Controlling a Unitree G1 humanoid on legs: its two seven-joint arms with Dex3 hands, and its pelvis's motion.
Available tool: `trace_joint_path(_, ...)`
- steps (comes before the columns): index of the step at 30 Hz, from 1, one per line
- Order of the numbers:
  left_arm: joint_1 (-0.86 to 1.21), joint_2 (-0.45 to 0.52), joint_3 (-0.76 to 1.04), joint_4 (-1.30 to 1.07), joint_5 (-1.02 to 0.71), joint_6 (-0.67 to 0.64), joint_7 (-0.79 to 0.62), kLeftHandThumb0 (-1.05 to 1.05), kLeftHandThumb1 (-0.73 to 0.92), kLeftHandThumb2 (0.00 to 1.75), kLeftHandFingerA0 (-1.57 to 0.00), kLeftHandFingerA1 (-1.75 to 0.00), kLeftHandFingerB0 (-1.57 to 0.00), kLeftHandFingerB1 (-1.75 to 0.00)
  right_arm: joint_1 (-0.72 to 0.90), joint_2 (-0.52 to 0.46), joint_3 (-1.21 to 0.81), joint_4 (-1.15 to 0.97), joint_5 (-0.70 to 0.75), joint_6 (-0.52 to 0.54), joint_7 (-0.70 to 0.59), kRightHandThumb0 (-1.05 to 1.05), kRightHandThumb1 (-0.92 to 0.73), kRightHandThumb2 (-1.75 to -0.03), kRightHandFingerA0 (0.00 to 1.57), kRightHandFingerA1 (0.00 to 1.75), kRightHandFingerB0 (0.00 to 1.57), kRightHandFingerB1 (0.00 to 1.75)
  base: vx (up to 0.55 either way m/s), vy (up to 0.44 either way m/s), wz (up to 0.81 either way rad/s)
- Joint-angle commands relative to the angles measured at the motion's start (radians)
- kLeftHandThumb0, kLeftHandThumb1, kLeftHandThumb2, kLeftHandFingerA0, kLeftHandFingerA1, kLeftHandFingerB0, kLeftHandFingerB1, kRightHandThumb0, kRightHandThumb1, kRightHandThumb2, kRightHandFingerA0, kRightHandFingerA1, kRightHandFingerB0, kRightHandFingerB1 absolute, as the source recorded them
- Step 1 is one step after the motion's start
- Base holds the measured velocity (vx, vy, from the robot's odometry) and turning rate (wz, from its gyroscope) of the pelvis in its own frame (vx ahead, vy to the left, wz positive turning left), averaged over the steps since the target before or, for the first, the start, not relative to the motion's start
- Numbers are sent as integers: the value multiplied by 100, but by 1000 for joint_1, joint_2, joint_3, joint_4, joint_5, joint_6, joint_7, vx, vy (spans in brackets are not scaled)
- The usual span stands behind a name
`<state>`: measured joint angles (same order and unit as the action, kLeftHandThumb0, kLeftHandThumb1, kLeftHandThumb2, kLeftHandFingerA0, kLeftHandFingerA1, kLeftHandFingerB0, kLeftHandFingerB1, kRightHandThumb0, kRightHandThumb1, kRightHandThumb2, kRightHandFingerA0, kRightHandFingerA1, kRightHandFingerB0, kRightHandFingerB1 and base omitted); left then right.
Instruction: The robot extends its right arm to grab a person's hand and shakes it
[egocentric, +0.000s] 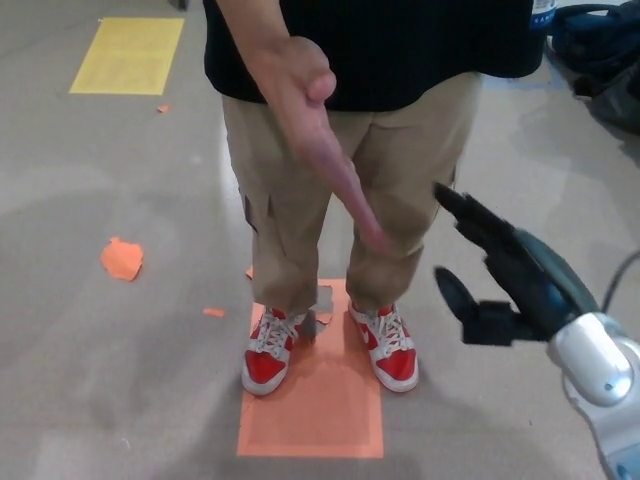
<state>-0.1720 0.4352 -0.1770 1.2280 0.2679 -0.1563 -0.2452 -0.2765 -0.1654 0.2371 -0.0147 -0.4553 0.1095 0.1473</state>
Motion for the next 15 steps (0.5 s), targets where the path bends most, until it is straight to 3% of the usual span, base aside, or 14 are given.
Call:
trace_joint_path(1,13,47,-13,15,21,-25,-26,-55,85,66,-23,-30,-26,-31,-137,58,141,-657,-399,329,323,-105,-80,-117,0,10,0,8,0,0,0)
trace_joint_path(3,11,46,-14,16,23,-18,-23,-54,85,66,-24,-30,-26,-31,-148,66,154,-657,-414,340,332,-105,-80,-118,0,9,0,8,0,0,0)
trace_joint_path(4,7,44,-12,16,20,-7,-26,-28,58,109,-7,-50,-8,-48,-165,74,166,-650,-425,351,346,-105,-78,-116,0,9,0,7,0,0,0)
trace_joint_path(6,4,42,-10,17,18,4,-24,-28,59,109,-8,-50,-8,-49,-196,81,187,-645,-447,382,385,-105,-78,-116,0,9,0,7,0,0,0)
trace_joint_path(7,4,43,-9,17,17,2,-26,-55,82,66,-26,-31,-24,-30,-207,82,193,-644,-454,395,404,-105,-77,-116,0,9,0,6,0,0,0)
trace_joint_path(14,15,53,-4,6,8,-37,-47,-53,82,65,-25,-30,-26,-31,-276,79,240,-624,-458,469,489,-105,-72,-113,0,6,0,4,0,0,0)
trace_joint_path(15,13,50,-3,10,8,-32,-46,-27,58,109,-9,-50,-9,-49,-292,80,251,-598,-466,476,491,-105,-71,-111,0,6,0,3,0,0,0)
